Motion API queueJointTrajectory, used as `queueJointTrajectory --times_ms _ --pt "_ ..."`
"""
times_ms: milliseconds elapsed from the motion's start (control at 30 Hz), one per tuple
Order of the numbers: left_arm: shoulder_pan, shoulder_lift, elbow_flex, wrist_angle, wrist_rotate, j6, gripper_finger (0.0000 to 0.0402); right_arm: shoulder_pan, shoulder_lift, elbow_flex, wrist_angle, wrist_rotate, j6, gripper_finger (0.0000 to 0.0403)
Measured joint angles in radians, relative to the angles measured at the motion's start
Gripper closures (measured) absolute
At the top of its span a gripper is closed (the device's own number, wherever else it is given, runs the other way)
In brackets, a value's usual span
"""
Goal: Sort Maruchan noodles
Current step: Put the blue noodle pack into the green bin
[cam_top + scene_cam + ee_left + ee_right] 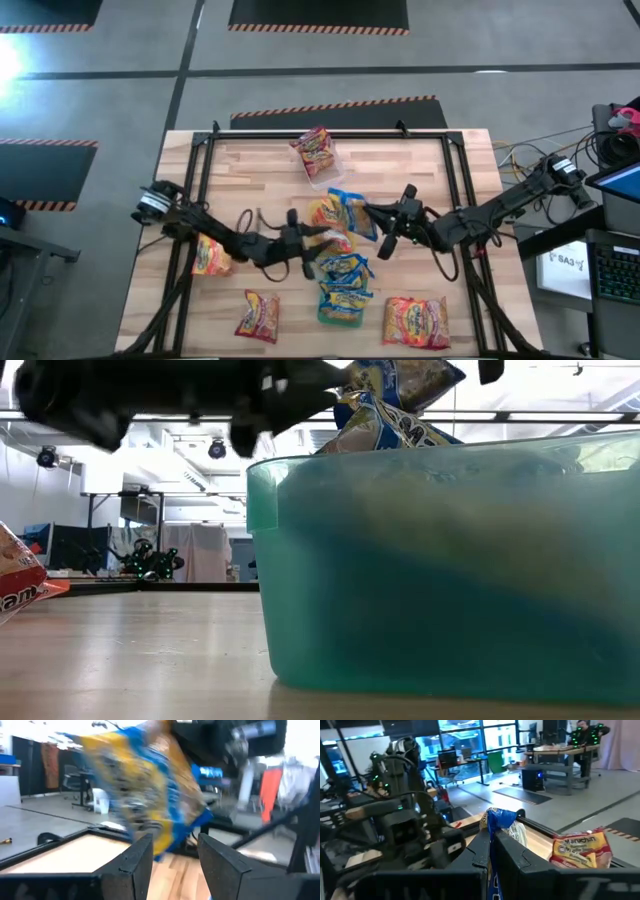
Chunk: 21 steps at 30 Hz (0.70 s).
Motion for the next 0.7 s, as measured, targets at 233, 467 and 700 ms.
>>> queueJointTrajectory --times_ms 233,467,700 --pt "-0.006 -0.008 -0.193 0.218 -0.008 -0.153 0.0263 0.0 0.005 0.0 0.014 -0.084 0.001 0.0394" --pt "-0.002 -0.012 -0.135 0.216 0.03 -0.104 0.0257 0.0 0.01 0.013 0.026 -0.15 0.011 0.0394" --pt "-0.003 -0.012 -0.129 0.193 0.229 -0.117 0.021 0.0 0.011 0.029 0.031 -0.226 0.01 0.0394"
